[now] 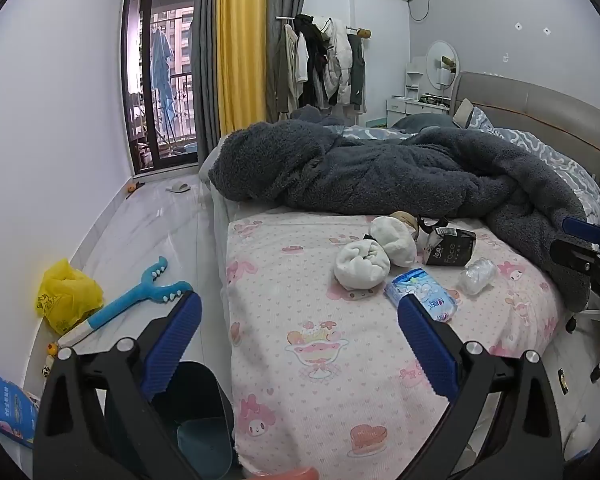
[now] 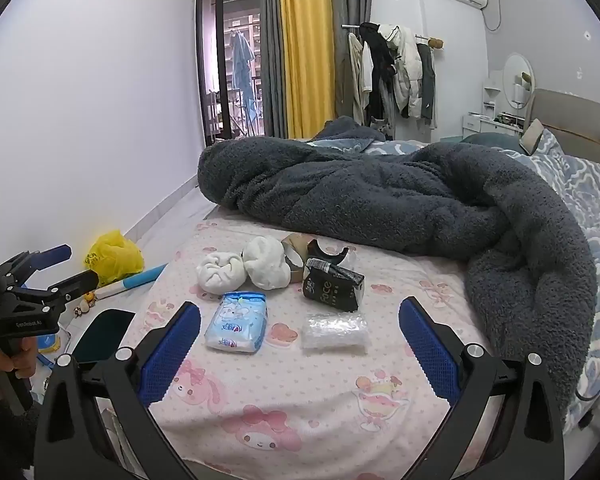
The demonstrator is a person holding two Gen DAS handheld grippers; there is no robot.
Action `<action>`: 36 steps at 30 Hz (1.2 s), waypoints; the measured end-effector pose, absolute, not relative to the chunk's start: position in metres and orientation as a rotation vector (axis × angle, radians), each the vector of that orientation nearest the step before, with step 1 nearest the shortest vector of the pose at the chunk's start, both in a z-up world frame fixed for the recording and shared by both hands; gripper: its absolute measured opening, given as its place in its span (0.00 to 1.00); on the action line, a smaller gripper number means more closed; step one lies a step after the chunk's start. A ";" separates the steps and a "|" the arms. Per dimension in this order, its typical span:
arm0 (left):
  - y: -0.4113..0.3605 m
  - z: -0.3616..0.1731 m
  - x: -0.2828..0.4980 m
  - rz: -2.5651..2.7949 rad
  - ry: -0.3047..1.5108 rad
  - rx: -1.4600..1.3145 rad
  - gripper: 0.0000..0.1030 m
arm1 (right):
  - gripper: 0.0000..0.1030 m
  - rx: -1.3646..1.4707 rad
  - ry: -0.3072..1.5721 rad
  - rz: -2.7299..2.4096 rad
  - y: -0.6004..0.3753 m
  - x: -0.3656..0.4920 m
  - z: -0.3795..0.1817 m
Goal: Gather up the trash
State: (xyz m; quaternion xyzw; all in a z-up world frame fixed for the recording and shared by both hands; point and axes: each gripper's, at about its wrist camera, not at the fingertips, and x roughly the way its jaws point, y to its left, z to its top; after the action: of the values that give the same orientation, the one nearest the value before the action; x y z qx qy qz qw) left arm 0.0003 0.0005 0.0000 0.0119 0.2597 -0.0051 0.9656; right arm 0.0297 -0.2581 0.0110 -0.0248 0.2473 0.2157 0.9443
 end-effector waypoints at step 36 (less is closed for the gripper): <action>-0.003 -0.002 0.001 -0.012 0.527 0.024 0.97 | 0.97 -0.053 0.504 0.440 -0.262 0.029 0.011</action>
State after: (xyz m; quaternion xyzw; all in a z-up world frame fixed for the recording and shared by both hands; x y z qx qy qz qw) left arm 0.0013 -0.0034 -0.0016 0.0120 0.2603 -0.0060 0.9654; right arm 0.0295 -0.2623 0.0105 -0.0258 0.2475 0.2157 0.9442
